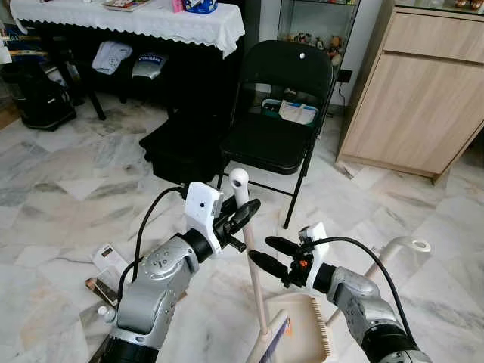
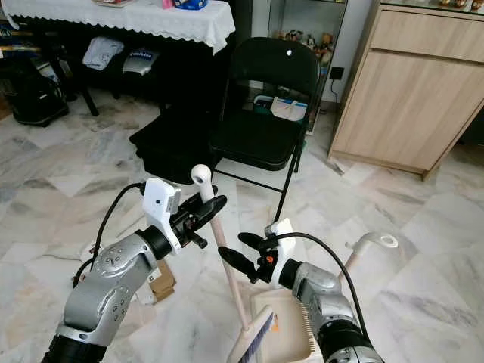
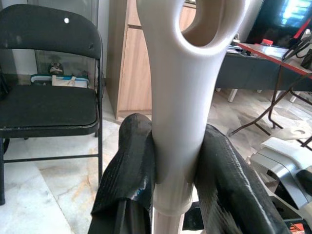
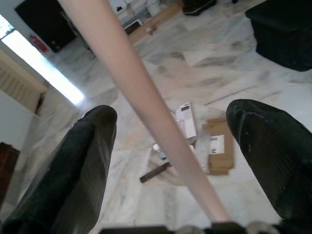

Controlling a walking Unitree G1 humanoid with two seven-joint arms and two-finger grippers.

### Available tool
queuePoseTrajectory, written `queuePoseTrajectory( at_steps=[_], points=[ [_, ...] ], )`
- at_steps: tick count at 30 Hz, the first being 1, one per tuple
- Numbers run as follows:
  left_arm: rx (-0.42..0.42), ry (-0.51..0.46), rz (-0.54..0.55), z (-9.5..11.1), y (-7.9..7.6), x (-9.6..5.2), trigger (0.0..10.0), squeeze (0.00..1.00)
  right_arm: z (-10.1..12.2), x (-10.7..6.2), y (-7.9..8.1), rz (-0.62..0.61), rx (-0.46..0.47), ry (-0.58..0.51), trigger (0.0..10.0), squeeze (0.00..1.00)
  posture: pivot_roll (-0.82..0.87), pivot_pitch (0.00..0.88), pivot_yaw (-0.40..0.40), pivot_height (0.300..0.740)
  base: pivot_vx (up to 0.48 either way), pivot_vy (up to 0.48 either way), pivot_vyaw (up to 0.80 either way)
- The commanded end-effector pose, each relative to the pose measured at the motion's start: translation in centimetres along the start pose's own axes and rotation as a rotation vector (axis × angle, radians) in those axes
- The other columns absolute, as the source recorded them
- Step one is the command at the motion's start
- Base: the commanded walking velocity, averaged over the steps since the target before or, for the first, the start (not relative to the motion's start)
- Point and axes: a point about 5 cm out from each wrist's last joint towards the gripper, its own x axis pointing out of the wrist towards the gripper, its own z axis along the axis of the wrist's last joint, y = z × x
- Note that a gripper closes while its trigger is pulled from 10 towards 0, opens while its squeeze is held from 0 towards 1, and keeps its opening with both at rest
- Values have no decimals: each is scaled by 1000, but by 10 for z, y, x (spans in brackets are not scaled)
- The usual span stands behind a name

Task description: Sweep floor

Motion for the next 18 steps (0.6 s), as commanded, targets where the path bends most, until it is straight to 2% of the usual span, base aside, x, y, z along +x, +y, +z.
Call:
queuePoseTrajectory(
  at_steps=[1,3,5,13,15,18],
  points=[
    [3,-35,-46,10,-8,2,10000,0,0,1,-4,-51,-32,13,10000,0,114,29,-14,740,0,0,0],
    [4,-36,-53,12,-8,2,10000,0,2,0,-12,-147,-87,27,10000,0,119,30,-13,740,0,0,0],
    [5,-36,-58,13,-9,2,10000,0,2,0,-15,-186,-93,43,10000,0,119,30,-13,740,0,0,0],
    [2,-35,-81,15,-13,2,10000,0,6,2,-18,-220,-116,34,10000,0,124,33,-15,740,0,0,0],
    [1,-32,-87,15,-13,2,10000,0,6,2,-21,-268,-151,43,10000,0,124,34,-15,740,0,0,0],
    [1,-30,-89,15,-13,2,10000,0,7,1,-23,-293,-157,39,10000,0,123,34,-15,740,0,0,0]
  ],
)
